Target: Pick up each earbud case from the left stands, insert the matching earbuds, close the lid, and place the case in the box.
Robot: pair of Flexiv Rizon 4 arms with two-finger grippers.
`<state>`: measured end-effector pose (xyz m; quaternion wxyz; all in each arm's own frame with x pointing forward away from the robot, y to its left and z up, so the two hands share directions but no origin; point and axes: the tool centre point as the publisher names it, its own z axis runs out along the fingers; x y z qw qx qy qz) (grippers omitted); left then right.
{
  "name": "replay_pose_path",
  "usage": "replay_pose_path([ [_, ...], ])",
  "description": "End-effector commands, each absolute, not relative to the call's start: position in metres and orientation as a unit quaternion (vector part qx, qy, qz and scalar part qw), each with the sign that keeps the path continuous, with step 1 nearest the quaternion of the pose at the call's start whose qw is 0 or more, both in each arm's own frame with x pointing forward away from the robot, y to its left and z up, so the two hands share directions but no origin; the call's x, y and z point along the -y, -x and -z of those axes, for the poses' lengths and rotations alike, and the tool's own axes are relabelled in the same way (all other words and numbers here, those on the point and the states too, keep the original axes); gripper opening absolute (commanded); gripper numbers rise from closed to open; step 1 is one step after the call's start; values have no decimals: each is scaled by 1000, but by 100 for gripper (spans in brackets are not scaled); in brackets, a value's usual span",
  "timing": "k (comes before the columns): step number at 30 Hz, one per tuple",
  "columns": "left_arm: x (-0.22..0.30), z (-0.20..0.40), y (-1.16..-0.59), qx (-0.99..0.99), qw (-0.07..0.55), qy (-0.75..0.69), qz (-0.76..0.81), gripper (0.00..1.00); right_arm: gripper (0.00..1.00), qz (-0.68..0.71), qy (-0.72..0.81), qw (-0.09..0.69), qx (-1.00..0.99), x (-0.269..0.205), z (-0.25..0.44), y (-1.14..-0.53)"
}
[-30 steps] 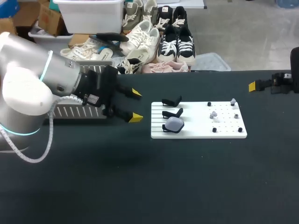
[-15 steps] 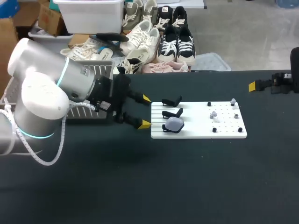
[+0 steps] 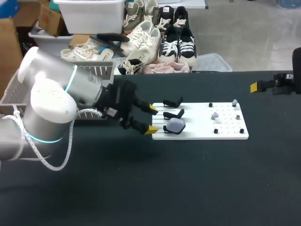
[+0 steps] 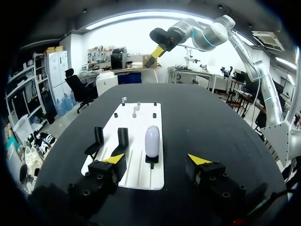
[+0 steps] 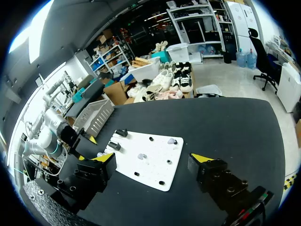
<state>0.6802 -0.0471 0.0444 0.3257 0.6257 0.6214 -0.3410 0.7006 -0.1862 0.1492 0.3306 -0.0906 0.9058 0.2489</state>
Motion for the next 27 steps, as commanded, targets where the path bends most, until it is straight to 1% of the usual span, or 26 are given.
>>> replay_pose_path([
  [1,55,-39,-687,-619,324,-627,344,86,100,-250,92,330,-906,187,-149,-701],
  [5,61,-38,-688,-617,326,-627,345,86,100,-250,92,330,-906,187,-149,-701],
  [9,66,-36,-687,-615,324,-628,350,81,100,-250,92,330,-906,187,-149,-701],
  [12,68,-36,-686,-615,323,-627,353,74,100,-250,92,330,-906,187,-149,-701],
  [16,71,-34,-686,-617,322,-624,356,61,100,-250,92,330,-906,187,-149,-701],
  [17,71,-34,-686,-617,322,-623,356,60,100,-250,92,330,-906,187,-149,-701],
  [19,72,-34,-686,-618,322,-622,358,61,100,-250,92,330,-906,187,-149,-701],
  [23,73,-34,-687,-617,322,-621,360,69,100,-250,92,330,-906,187,-149,-701],
  [27,74,-35,-688,-617,322,-620,362,70,100,-250,92,330,-906,187,-149,-701],
])
